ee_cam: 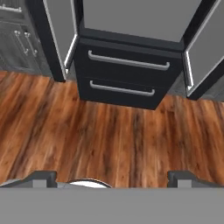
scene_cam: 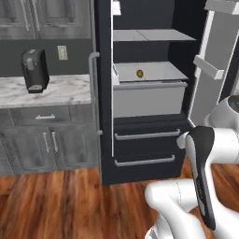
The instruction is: Place the cold items (peach and mango) from the fridge in one tupperware on the dining counter. Place the warm items (hot dog and kebab skewer) in the stove area in another tupperware.
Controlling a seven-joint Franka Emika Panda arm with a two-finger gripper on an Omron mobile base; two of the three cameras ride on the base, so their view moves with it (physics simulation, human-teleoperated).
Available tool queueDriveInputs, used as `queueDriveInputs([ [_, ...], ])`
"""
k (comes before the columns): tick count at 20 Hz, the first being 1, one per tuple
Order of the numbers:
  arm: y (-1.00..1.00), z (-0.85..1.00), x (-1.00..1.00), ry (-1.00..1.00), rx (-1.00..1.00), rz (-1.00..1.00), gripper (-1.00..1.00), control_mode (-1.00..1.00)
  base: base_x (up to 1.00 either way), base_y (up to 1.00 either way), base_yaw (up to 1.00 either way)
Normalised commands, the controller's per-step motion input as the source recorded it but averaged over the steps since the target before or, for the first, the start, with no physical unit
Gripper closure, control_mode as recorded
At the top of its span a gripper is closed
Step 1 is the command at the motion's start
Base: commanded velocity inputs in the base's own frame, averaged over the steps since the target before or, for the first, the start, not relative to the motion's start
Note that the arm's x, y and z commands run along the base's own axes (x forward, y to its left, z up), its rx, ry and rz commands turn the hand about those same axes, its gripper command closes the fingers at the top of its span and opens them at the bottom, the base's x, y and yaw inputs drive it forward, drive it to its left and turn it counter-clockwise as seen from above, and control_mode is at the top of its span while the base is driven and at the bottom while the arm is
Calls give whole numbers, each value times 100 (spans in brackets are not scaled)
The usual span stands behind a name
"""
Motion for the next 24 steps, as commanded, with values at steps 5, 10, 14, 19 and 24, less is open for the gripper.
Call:
queueDriveInputs([
  [5,0,0,0,0,0,0,-100,100,73,-68,27],
  [10,0,0,0,0,0,0,-100,100,50,-71,7],
  [14,0,0,0,0,0,0,-100,100,33,-26,0],
  [19,0,0,0,0,0,0,-100,100,33,1,-1],
  [24,0,0,0,0,0,0,-100,100,49,8,0],
])
